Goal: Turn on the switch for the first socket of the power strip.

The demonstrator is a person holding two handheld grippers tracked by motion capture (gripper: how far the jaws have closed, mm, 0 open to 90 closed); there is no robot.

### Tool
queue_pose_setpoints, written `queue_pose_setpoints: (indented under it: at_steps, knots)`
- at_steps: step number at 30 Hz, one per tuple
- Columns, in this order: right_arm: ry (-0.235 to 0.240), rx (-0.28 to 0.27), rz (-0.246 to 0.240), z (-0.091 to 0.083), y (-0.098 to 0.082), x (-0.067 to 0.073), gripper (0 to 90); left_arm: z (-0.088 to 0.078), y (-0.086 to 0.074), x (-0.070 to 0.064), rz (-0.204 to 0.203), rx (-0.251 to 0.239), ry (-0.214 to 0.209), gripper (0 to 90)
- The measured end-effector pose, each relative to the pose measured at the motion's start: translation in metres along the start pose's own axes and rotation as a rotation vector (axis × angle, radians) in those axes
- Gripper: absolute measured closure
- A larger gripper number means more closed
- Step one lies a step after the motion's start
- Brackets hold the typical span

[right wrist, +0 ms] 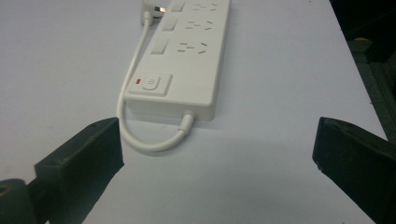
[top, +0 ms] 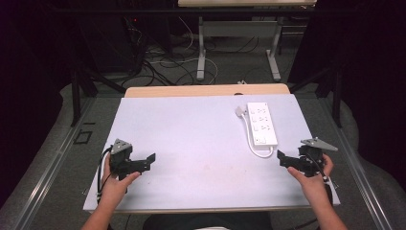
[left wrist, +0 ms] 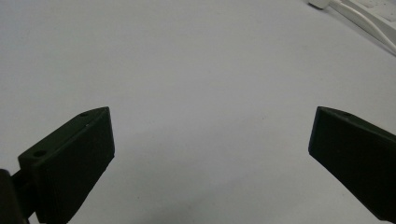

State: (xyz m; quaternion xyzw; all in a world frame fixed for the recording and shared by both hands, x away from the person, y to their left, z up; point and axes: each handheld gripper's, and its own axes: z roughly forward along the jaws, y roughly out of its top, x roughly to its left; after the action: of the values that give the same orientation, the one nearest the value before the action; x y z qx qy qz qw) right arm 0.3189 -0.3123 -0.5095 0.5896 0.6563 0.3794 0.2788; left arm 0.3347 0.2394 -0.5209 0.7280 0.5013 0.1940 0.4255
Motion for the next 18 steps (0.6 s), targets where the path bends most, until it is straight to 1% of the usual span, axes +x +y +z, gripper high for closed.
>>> queue_pose_setpoints:
  at_steps: [1, 3, 6, 7, 9, 10, 11, 12, 15, 17, 18]
  knots:
    - [0.021, 0.001, -0.017, -0.006, 0.002, 0.003, 1.2, -0.001, 0.000, -0.001, 0.005, 0.000, 0.003, 0.2]
    - [0.018, -0.007, -0.017, -0.009, 0.002, 0.005, 1.2, -0.002, 0.000, -0.003, 0.008, 0.001, -0.004, 0.2]
    - [0.018, -0.012, -0.044, -0.013, 0.005, 0.007, 1.2, -0.005, 0.000, -0.004, 0.018, -0.003, -0.013, 0.2]
    - [0.012, -0.024, -0.048, -0.013, 0.006, 0.008, 1.2, -0.005, 0.000, -0.005, 0.020, -0.007, -0.012, 0.2]
    - [0.025, -0.024, -0.045, -0.014, 0.012, 0.009, 2.0, -0.006, 0.000, -0.005, 0.020, -0.015, -0.015, 0.2]
    - [0.025, -0.024, -0.045, -0.014, 0.012, 0.009, 2.0, -0.006, -0.001, -0.006, 0.015, -0.007, -0.019, 0.2]
    - [0.028, -0.037, -0.042, -0.014, 0.017, 0.010, 3.6, -0.007, -0.001, -0.006, 0.014, -0.007, -0.021, 0.2]
    - [0.035, -0.038, -0.042, -0.014, 0.019, 0.011, 4.3, -0.006, -0.001, -0.007, 0.016, -0.008, -0.020, 0.2]
    - [0.043, -0.045, -0.061, -0.014, 0.027, 0.013, 6.0, -0.007, -0.002, -0.008, 0.024, -0.006, -0.017, 0.2]
    - [0.050, -0.047, -0.067, -0.014, 0.030, 0.014, 6.5, -0.007, -0.002, -0.008, 0.019, -0.006, -0.015, 0.2]
    - [0.069, -0.044, -0.057, -0.014, 0.035, 0.017, 7.1, -0.008, -0.003, -0.008, 0.019, -0.007, -0.014, 0.2]
